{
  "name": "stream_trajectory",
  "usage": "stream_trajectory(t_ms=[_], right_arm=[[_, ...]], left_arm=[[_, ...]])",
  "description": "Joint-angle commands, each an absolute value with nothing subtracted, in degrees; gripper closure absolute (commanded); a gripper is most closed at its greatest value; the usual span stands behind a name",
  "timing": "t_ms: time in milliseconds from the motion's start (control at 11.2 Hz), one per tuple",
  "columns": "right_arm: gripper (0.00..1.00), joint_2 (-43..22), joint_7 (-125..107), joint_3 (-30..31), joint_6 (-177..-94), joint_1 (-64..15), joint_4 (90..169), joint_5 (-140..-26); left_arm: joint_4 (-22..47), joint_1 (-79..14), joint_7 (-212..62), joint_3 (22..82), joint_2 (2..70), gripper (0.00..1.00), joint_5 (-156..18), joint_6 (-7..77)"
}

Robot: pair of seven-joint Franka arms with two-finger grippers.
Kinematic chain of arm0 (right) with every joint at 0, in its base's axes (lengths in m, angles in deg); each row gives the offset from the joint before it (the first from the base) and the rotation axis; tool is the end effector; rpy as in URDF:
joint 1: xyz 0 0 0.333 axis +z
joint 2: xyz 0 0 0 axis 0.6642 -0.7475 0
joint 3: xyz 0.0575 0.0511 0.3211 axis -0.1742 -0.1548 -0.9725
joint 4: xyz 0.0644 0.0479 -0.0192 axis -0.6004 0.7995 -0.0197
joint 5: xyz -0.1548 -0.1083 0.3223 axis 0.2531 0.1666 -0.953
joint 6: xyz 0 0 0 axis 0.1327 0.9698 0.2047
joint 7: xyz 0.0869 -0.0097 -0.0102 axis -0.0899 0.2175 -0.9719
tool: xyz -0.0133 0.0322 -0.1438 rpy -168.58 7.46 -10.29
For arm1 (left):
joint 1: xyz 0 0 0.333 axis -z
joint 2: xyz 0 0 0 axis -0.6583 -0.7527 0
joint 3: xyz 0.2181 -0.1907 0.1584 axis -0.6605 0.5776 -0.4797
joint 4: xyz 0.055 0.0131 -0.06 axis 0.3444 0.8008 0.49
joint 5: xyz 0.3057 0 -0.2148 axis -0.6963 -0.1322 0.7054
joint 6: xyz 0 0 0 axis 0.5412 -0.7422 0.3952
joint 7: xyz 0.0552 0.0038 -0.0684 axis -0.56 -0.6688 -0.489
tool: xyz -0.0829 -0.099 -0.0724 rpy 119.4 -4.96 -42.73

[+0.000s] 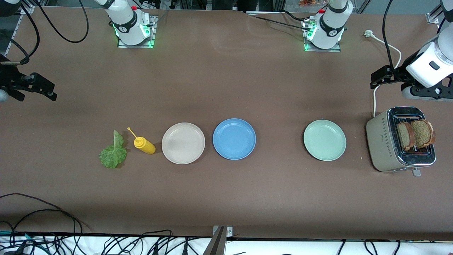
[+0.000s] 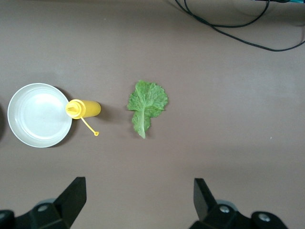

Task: Make sandwich in blue plate with both arms
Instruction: 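Move the left gripper over the toaster and lower onto a bread slice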

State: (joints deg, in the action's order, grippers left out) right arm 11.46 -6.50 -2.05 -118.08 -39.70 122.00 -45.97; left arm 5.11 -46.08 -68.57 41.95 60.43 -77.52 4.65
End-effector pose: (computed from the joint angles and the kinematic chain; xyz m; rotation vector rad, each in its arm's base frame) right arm 0.5630 -0.0087 0.5839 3.1292 0.0467 0.1391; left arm 0.5263 -0.0281 0.5655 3.1342 -0.0896 -0.1763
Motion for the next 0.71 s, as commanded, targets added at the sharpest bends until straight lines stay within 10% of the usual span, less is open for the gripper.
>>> stream_trajectory(t_ms=[0,625], right_arm=[[0.00,11.1,-6.1,-2.0,-116.9,-39.5,120.7,-45.8],[0.00,11.1,-6.1,-2.0,-116.9,-39.5,120.6,-45.8]], left_arm=[[3.7,-47.2,-68.3,42.2,59.5,0.00,-78.8,4.2],[-0.5,-58.0,-55.9,41.3,47.7,0.00,-78.7,7.7]])
